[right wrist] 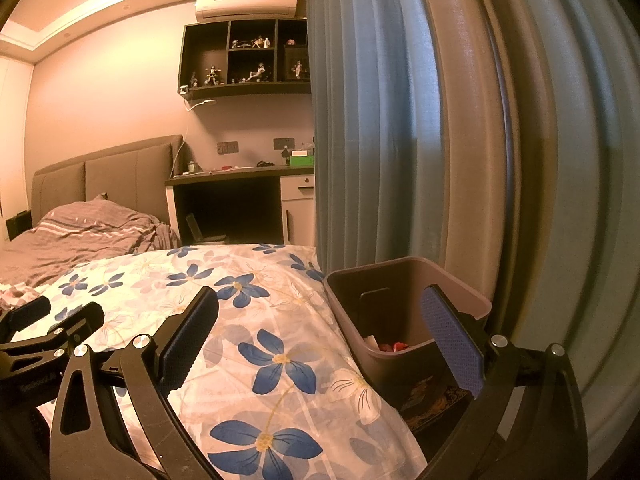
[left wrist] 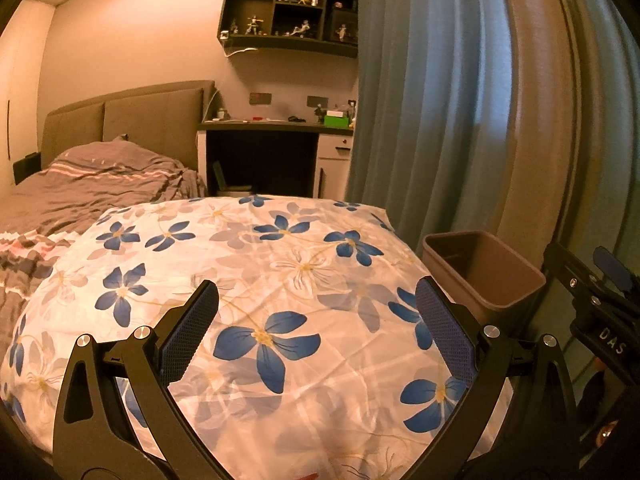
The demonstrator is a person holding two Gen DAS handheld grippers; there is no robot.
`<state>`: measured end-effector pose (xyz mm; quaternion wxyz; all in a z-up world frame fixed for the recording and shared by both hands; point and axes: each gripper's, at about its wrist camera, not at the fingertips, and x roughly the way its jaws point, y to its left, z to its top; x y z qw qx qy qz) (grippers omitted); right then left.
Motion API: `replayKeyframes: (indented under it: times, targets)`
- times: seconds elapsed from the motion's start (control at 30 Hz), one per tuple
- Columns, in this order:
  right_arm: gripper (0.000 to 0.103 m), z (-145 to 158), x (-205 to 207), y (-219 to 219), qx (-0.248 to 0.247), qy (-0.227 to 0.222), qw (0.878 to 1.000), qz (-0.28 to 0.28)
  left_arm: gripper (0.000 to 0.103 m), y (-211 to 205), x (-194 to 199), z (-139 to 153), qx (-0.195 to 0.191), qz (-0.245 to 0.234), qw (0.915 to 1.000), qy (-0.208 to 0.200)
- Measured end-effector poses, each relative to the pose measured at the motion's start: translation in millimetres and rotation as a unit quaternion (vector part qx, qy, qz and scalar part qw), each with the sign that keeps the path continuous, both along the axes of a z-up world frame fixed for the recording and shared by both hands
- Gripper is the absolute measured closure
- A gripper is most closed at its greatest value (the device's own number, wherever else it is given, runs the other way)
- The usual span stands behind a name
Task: Collect trash
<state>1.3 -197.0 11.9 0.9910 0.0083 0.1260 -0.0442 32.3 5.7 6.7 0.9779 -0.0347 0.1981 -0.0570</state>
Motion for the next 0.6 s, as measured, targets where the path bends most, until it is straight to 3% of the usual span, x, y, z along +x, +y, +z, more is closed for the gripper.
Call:
replayKeyframes:
  times: [0.17, 0.6]
  targets:
    - [0.006, -0.3, -0.2, -0.7, 0.001, 0.0, 1.0, -0.001, 0.012, 0.1, -3.2, -0.7, 0.0, 0.0, 1.0, -0.004]
    - [0.006, -0.7, -0.1, -1.2, 0.002, 0.0, 1.0, -0.001, 0.012, -0.8, -3.7, 2.8, 0.002, 0.004, 1.0, -0.008]
